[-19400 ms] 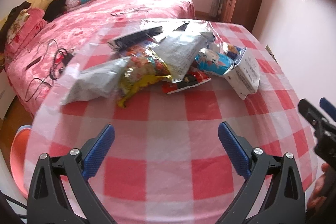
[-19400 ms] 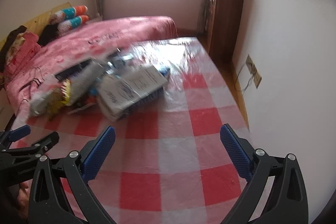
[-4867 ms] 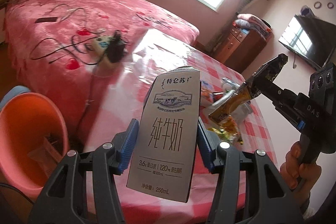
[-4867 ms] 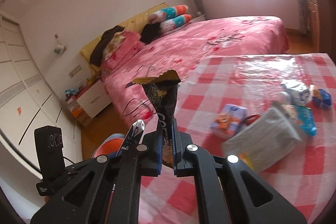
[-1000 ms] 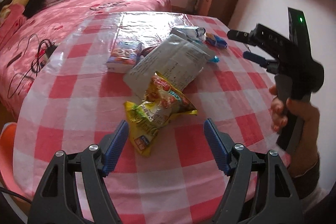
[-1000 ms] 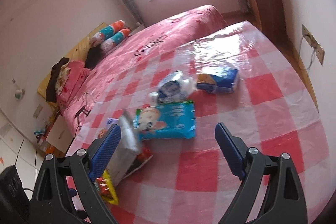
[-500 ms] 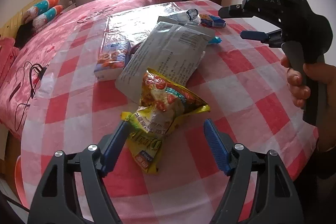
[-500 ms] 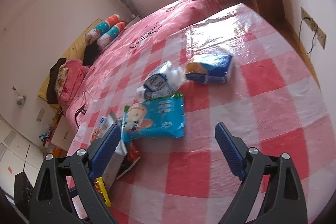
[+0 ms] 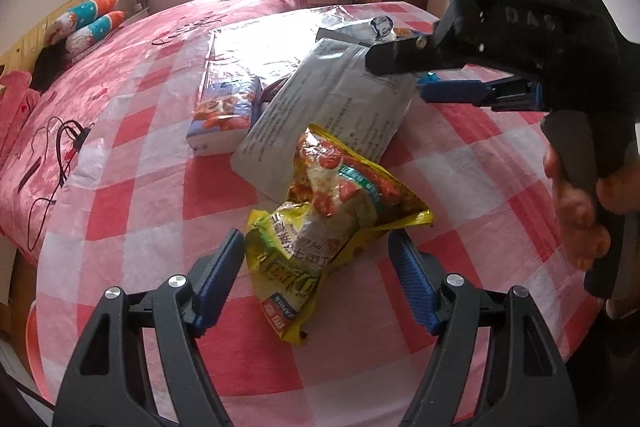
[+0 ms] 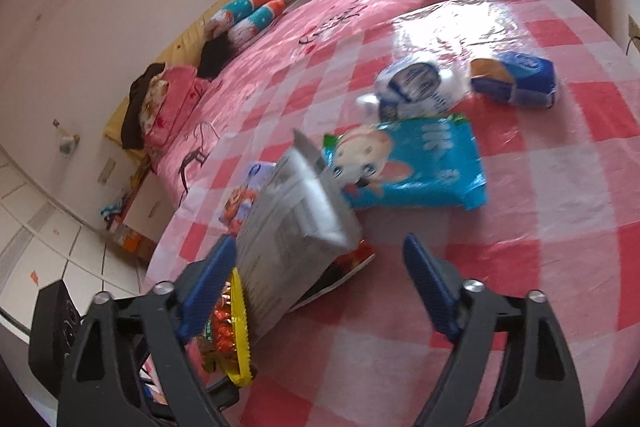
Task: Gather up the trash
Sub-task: 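Close left tool on yellow chip bag while right tool closes on grey bag, then lift both bags and carry them over the orange bucket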
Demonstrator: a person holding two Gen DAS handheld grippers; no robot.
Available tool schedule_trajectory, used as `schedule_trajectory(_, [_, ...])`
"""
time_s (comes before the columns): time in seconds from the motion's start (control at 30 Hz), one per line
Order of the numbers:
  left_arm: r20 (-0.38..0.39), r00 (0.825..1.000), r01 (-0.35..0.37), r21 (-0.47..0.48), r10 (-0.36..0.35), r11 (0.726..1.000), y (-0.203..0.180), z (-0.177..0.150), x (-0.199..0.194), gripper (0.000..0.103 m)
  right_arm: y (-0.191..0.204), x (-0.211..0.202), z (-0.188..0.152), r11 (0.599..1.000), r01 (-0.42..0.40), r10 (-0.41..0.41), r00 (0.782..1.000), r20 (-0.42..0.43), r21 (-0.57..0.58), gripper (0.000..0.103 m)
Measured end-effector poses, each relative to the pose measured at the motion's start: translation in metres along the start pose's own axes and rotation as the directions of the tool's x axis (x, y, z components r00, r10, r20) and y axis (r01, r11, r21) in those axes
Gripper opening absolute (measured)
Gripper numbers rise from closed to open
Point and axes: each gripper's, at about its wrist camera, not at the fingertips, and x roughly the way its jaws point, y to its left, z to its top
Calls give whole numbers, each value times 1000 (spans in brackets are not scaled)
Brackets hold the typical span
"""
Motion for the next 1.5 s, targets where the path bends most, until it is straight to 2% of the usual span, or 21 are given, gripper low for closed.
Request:
schedule_trajectory(0.07, [3,1000,4,-2,-4,1000,0,0,-1,74,5,2,-1,1000,-5,5,1000,10,-7,71])
schedule_trajectory(0.17, [7,1000,14,-8,-14,1000,1,0,-3,73,8,1,1,1000,-15,16,999,40,-18,71])
schedule_trajectory(0.27, [13,1000,24,-16,-23,1000,4,1,-5,64,6,-3,3,999,-50,51,996,74,-13,70])
schedule_trajectory(0.53, [31,1000,4,-7,-4,1000,11,8,4,64,7,-5,8,991,-127,130,987,99,-31,70])
schedule_trajectory(0.67, [45,999,2,-1,-2,1000,13,11,9,65,2,1,9,986,-167,168,982,86,-14,62])
schedule_trajectory(0.83, [52,998,25,-26,-24,999,15,13,15,64,-3,28,6,988,-149,149,989,1,31,56])
schedule_trajectory(1.07, [74,996,46,-52,-42,998,18,10,14,53,10,33,5,996,-81,82,997,16,-29,56])
schedule_trajectory(1.1, [76,996,49,-57,-45,997,18,10,14,50,13,34,5,997,-62,62,998,17,-42,53])
schedule_trajectory(1.13, [78,996,49,-64,-44,997,19,10,13,49,16,36,5,998,-28,29,999,22,-54,44])
schedule_trajectory(1.33, [71,996,67,-120,-59,991,25,8,9,43,29,37,1,993,10,-2,998,65,-117,37])
schedule_trajectory(1.5, [67,995,89,-189,-78,978,38,3,6,41,31,30,0,992,-1,14,995,99,-129,28])
